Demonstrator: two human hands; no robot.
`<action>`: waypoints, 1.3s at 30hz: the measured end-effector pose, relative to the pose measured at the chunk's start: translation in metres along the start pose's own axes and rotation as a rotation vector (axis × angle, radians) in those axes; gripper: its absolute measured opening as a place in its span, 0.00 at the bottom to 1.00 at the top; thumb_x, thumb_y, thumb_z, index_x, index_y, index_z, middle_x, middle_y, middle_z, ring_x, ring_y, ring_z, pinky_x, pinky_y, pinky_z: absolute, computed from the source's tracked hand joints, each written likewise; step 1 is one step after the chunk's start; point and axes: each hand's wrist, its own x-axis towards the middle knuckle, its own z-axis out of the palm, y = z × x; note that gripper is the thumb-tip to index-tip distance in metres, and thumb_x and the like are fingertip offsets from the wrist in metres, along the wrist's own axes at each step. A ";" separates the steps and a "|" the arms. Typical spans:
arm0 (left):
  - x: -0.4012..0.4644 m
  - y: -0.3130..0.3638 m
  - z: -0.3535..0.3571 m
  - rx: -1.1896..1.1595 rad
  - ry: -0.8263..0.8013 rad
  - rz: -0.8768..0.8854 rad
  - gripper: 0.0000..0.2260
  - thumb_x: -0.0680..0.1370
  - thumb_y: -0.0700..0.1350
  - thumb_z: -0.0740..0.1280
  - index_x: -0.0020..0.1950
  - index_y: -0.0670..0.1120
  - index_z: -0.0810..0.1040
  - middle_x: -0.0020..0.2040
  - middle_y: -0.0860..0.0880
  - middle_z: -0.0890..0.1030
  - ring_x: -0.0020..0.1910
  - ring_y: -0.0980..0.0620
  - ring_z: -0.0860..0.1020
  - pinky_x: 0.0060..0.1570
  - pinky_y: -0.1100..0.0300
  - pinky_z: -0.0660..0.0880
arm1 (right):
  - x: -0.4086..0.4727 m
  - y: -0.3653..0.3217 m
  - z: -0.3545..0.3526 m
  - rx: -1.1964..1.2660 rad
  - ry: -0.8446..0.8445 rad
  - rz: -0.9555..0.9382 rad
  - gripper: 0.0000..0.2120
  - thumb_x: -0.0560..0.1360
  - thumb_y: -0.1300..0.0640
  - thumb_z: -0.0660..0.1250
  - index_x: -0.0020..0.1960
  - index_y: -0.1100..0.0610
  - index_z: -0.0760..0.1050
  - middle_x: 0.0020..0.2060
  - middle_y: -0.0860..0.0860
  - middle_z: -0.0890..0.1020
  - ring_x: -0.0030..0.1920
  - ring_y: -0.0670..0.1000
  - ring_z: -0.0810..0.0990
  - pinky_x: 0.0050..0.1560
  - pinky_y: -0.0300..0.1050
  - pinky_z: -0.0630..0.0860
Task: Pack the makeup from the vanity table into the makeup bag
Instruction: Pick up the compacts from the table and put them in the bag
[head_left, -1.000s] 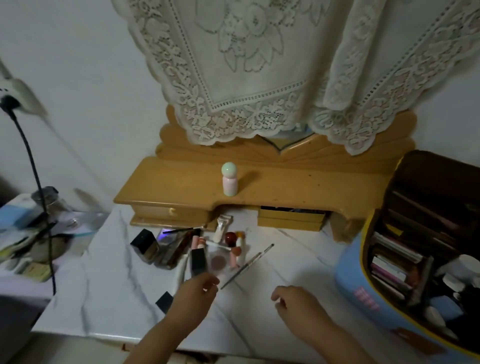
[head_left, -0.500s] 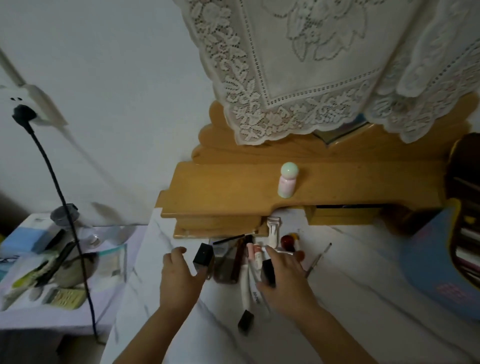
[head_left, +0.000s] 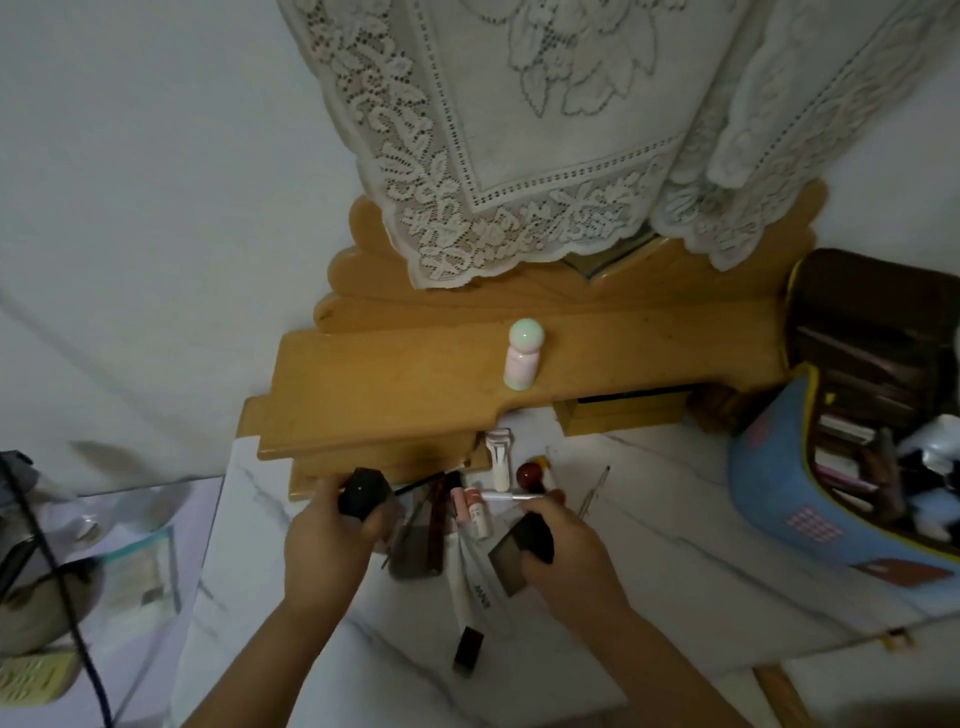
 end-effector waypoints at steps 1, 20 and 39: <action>-0.002 0.012 -0.003 -0.050 0.006 0.037 0.14 0.71 0.43 0.72 0.50 0.48 0.68 0.41 0.49 0.76 0.38 0.49 0.74 0.34 0.60 0.67 | -0.003 0.000 -0.006 0.048 0.012 0.016 0.23 0.72 0.62 0.64 0.66 0.51 0.69 0.57 0.50 0.76 0.58 0.49 0.75 0.55 0.40 0.73; -0.083 0.208 0.166 -0.428 -0.317 0.161 0.09 0.79 0.46 0.61 0.58 0.50 0.69 0.47 0.45 0.78 0.41 0.48 0.77 0.36 0.57 0.73 | -0.060 0.119 -0.200 0.203 0.295 0.041 0.19 0.73 0.61 0.65 0.61 0.48 0.71 0.45 0.40 0.74 0.46 0.41 0.75 0.41 0.28 0.71; -0.064 0.307 0.302 -0.091 -0.222 0.239 0.10 0.79 0.49 0.58 0.59 0.51 0.73 0.60 0.44 0.71 0.51 0.46 0.74 0.46 0.56 0.69 | -0.025 0.231 -0.326 0.348 0.523 0.077 0.18 0.72 0.62 0.68 0.55 0.42 0.71 0.45 0.39 0.76 0.50 0.43 0.77 0.51 0.37 0.78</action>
